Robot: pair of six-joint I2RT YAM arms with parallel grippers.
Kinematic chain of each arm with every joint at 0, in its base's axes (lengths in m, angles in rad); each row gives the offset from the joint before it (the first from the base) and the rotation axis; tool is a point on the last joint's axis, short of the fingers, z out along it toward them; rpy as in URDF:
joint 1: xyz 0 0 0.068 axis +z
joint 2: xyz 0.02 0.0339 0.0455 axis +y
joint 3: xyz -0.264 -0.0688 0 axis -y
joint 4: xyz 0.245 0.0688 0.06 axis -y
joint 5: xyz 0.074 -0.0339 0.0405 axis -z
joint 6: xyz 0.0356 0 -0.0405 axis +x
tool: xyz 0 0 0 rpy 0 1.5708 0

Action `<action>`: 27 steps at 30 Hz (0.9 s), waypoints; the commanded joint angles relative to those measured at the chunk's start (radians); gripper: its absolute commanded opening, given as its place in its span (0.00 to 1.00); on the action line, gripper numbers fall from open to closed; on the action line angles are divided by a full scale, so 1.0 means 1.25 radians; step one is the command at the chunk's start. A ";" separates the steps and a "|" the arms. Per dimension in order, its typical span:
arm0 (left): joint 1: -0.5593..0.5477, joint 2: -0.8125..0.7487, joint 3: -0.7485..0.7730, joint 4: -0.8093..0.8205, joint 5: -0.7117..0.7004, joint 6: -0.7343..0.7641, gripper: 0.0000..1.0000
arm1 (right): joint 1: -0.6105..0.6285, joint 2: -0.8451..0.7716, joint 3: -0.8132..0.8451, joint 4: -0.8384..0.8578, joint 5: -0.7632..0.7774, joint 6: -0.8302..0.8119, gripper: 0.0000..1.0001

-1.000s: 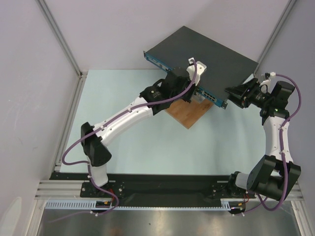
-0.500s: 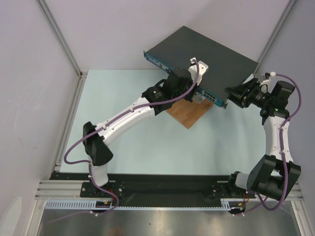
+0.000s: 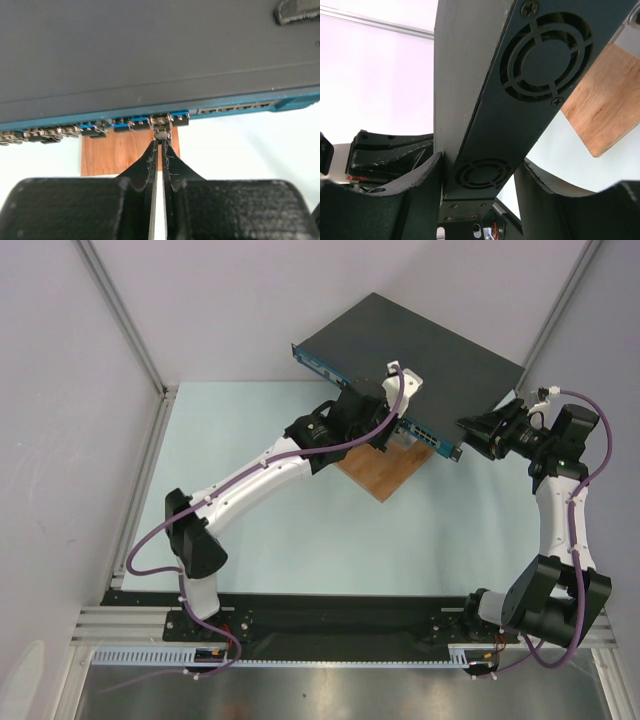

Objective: Insert the plug into the switch port

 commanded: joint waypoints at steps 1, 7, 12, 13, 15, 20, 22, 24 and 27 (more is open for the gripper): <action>0.004 -0.033 0.014 -0.013 0.023 -0.010 0.09 | 0.030 0.013 0.020 0.003 0.016 -0.114 0.00; 0.004 -0.006 0.030 -0.006 0.007 -0.007 0.08 | 0.031 0.019 0.024 -0.001 0.016 -0.116 0.00; 0.005 0.021 0.042 0.042 -0.029 0.003 0.09 | 0.032 0.022 0.021 -0.003 0.018 -0.119 0.00; 0.005 0.025 0.043 0.052 -0.031 0.004 0.09 | 0.033 0.022 0.021 -0.005 0.018 -0.119 0.00; 0.005 0.038 0.058 0.073 -0.038 0.005 0.09 | 0.033 0.024 0.021 -0.007 0.016 -0.117 0.00; 0.006 0.062 0.095 0.102 -0.050 -0.005 0.08 | 0.033 0.021 0.020 -0.008 0.016 -0.120 0.00; 0.006 0.070 0.103 0.115 -0.052 -0.012 0.08 | 0.033 0.021 0.021 -0.011 0.016 -0.120 0.00; 0.006 0.078 0.103 0.124 -0.053 -0.016 0.08 | 0.035 0.022 0.021 -0.007 0.015 -0.117 0.00; 0.006 0.089 0.101 0.140 -0.052 -0.035 0.06 | 0.036 0.019 0.020 -0.008 0.016 -0.115 0.00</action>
